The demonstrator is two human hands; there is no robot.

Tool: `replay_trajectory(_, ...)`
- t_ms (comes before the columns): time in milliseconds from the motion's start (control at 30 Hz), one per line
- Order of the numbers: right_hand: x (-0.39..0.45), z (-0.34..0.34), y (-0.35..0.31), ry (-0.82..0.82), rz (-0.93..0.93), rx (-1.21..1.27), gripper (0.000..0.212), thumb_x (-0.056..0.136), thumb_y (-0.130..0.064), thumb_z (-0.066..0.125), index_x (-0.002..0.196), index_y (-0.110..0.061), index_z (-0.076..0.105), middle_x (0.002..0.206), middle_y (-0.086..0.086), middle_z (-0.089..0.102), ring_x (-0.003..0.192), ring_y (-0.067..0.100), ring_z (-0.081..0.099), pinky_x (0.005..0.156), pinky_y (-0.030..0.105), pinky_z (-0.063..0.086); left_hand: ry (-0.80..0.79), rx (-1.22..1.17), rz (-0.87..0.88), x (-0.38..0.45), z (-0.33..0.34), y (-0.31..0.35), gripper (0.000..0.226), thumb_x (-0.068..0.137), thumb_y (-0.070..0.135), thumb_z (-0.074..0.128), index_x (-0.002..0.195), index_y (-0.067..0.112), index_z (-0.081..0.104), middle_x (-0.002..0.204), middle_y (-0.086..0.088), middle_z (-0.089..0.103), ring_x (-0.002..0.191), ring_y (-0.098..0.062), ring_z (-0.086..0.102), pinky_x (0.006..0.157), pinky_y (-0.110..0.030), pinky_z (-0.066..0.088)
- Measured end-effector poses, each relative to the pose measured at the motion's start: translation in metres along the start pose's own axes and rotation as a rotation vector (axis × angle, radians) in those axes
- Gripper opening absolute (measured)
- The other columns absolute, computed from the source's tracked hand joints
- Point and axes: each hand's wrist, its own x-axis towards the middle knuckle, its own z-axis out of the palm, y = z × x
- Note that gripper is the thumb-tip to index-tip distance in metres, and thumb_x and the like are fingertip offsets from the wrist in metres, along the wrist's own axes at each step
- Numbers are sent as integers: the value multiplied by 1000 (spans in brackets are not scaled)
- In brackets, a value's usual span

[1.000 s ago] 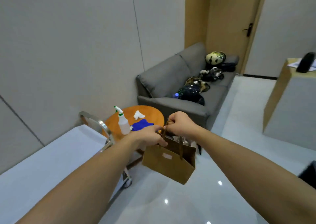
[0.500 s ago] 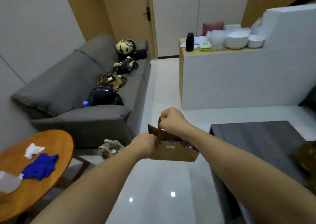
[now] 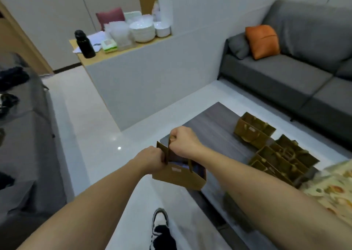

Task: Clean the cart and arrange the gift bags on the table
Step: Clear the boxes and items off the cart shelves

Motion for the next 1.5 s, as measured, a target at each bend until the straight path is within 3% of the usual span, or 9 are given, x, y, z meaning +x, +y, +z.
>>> replay_trajectory(300, 73, -33, 69, -45, 384, -117, 31, 84, -2, 56, 59, -16, 43, 66, 7, 48, 68, 26, 49, 49, 30, 31, -221, 133, 321, 132, -39, 18, 27, 97, 26, 52, 117, 13, 66, 119, -11, 66, 106, -27, 62, 82, -33, 47)
replay_trajectory(400, 81, -47, 84, 11, 490, -173, 22, 84, -7, 59, 68, -20, 53, 79, 7, 60, 81, 29, 57, 73, 36, 46, -198, 159, 425, 157, -52, 36, 29, 100, 28, 51, 125, 18, 62, 122, -12, 66, 110, -30, 62, 84, -35, 46)
replay_trajectory(467, 87, -57, 99, 40, 543, -228, 16, 85, -8, 58, 76, -21, 57, 84, 4, 63, 87, 28, 57, 97, 44, 42, -154, 178, 485, 176, -55, 48, 32, 100, 28, 50, 129, 20, 60, 124, -11, 66, 111, -30, 62, 88, -37, 48)
replay_trajectory(533, 97, -67, 115, 66, 582, -258, 20, 86, -10, 60, 74, -26, 56, 86, 2, 64, 92, 27, 58, 103, 47, 38, -111, 173, 519, 196, -56, 60, 31, 99, 28, 50, 127, 20, 62, 122, -9, 67, 109, -29, 62, 88, -37, 51)
replay_trajectory(667, 120, -81, 153, 90, 626, -289, 8, 86, -16, 67, 83, -23, 67, 85, 0, 67, 91, 24, 60, 99, 45, 39, -75, 155, 594, 232, -66, 88, 29, 98, 28, 53, 121, 18, 67, 120, -8, 66, 107, -28, 62, 87, -35, 51)
replay_trajectory(933, 144, -111, 253, 62, 711, -203, 4, 90, -17, 66, 90, -19, 62, 84, -1, 58, 87, 23, 55, 97, 45, 40, -178, 278, 573, 310, -74, 139, 43, 101, 38, 55, 140, 20, 54, 143, -5, 53, 129, -25, 52, 109, -37, 44)
replay_trajectory(1033, 154, -115, 285, 48, 721, -173, 12, 92, -31, 67, 91, -20, 64, 85, -1, 59, 89, 23, 57, 95, 45, 42, -208, 298, 567, 334, -71, 155, 44, 101, 38, 54, 141, 20, 53, 144, -5, 52, 128, -24, 52, 108, -37, 44)
replay_trajectory(1300, 171, -124, 344, 8, 829, -165, 8, 92, -29, 65, 89, -23, 62, 79, -2, 53, 87, 23, 55, 95, 48, 36, -318, 365, 578, 369, -56, 190, 42, 102, 37, 53, 140, 20, 53, 144, -6, 51, 128, -25, 51, 108, -38, 44)
replay_trajectory(1500, 160, -118, 353, 110, 822, -140, 30, 90, -27, 66, 119, -21, 58, 112, 5, 57, 112, 28, 51, 101, 48, 39, -359, 413, 704, 374, -61, 223, 40, 102, 35, 54, 139, 20, 54, 141, -4, 52, 126, -22, 52, 106, -37, 45)
